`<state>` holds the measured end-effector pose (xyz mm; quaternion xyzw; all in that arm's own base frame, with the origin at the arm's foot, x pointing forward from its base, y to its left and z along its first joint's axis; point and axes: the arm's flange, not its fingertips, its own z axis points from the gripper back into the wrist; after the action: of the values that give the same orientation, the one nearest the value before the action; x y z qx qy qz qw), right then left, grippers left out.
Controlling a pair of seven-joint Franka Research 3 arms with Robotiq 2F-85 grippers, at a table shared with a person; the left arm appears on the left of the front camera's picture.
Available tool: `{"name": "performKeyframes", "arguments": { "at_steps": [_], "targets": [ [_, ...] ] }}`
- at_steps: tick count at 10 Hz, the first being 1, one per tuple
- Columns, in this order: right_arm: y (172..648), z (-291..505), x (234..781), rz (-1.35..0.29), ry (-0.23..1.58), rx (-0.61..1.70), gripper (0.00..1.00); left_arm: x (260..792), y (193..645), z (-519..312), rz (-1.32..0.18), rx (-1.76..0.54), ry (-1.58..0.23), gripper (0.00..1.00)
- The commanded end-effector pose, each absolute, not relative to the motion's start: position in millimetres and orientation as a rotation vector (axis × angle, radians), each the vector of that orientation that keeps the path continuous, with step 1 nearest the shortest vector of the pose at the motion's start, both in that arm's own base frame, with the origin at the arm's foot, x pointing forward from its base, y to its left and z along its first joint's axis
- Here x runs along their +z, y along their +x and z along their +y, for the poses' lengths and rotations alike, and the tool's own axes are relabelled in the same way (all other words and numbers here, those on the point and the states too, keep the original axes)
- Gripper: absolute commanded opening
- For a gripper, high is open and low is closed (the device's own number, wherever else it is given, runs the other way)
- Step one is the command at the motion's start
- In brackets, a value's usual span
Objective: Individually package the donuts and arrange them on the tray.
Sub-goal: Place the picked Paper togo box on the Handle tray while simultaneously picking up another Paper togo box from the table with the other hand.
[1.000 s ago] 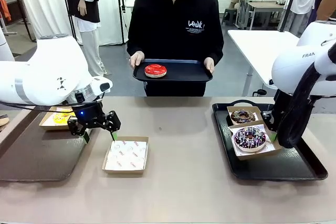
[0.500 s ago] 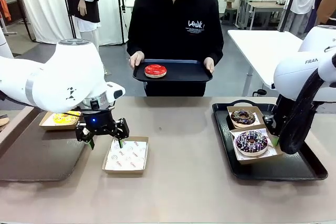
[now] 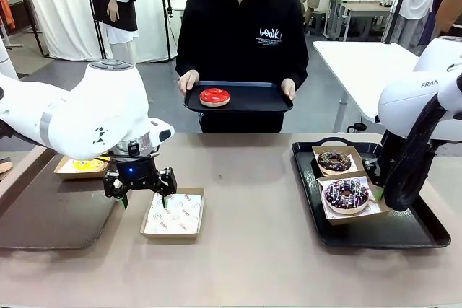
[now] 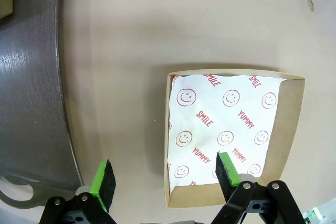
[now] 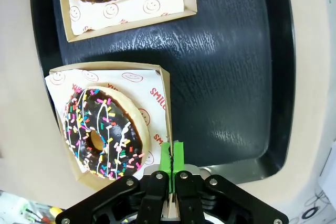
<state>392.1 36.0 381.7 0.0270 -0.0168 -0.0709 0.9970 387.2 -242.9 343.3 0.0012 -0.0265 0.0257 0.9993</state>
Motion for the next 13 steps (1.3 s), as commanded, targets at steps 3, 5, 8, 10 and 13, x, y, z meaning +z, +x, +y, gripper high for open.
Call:
{"name": "performKeyframes", "arguments": {
  "at_steps": [3,5,8,10,13],
  "targets": [
    [378.0,39.4,354.1,-0.009,0.074,-0.099,0.01,331.2,394.3,-240.8,-0.053,0.037,0.003,1.0],
    [380.1,38.3,345.4,0.014,0.073,-0.109,0.01,328.1,396.1,-240.3,-0.044,0.033,0.0,1.0],
    [379.8,38.7,343.3,0.016,0.071,-0.11,0.01,323.9,397.6,-240.1,-0.035,0.029,-0.005,1.0],
    [379.5,38.6,342.6,0.016,0.072,-0.101,0.01,322.3,399.4,-240.2,-0.028,0.027,-0.008,1.0],
    [379.3,38.3,342.6,0.024,0.076,-0.096,1.0,324.6,399.2,-241.1,-0.034,0.003,-0.031,0.17]
  ]
}}
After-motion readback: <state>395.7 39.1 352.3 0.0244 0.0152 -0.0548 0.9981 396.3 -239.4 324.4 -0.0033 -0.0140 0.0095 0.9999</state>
